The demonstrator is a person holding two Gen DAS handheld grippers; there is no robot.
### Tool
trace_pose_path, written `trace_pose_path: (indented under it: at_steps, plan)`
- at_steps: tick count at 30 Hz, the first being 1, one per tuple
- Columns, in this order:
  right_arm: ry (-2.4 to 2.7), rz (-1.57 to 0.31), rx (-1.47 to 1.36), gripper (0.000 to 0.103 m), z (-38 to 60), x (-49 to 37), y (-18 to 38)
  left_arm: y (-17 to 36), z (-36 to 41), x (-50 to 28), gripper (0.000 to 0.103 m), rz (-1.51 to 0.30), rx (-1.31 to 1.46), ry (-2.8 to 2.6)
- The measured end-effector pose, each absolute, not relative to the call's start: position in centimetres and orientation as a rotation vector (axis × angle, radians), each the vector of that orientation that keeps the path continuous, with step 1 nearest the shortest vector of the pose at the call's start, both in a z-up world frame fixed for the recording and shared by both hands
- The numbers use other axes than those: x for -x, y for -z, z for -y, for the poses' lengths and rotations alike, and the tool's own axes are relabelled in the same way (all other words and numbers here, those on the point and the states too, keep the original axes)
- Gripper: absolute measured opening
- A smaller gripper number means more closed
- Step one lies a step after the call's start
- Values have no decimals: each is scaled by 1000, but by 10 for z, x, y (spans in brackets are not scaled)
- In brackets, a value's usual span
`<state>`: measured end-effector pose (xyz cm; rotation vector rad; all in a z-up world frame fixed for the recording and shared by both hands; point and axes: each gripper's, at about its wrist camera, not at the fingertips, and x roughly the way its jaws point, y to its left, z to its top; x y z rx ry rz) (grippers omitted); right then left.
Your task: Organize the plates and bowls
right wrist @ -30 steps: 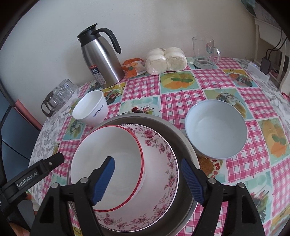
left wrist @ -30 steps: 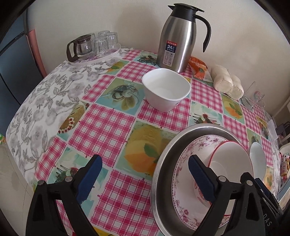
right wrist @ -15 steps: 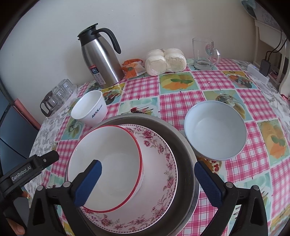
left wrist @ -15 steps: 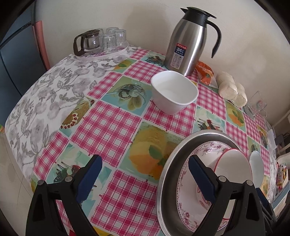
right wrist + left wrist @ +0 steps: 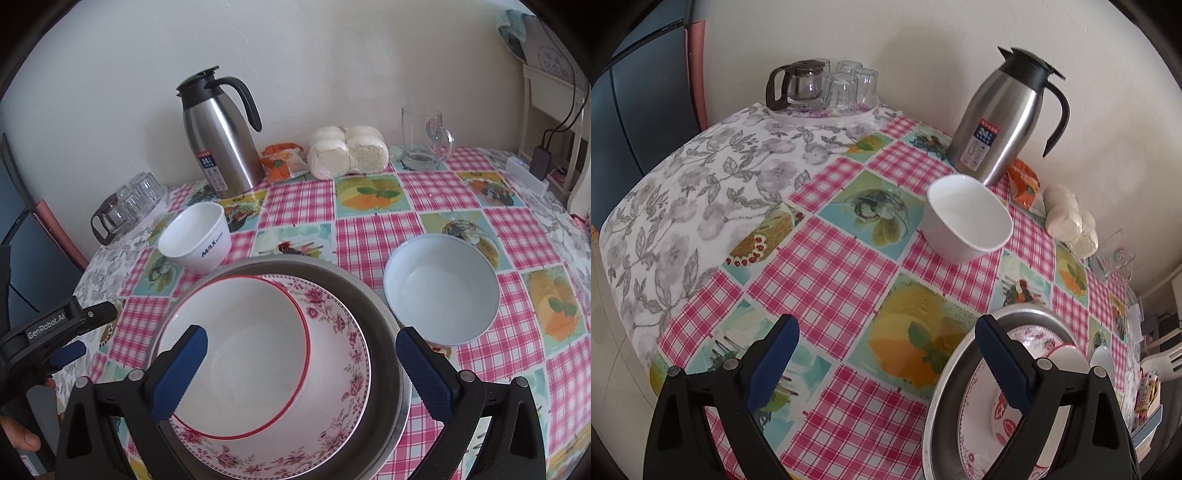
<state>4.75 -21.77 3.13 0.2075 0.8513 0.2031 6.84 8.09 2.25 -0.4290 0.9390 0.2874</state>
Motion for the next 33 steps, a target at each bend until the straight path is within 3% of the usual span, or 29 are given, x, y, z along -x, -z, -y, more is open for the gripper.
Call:
trace_pose_path:
  at_steps: [5, 18, 33]
  plan:
    - [-237, -803, -241, 103, 214, -44, -45, -37, -87, -68, 96, -840, 435, -295]
    - [-363, -816, -212, 103, 176, -53, -61, -37, -108, -88, 97, -803, 511, -245]
    - [-296, -906, -240, 103, 158, -112, -78, 0, -146, -119, 97, -873, 653, -213]
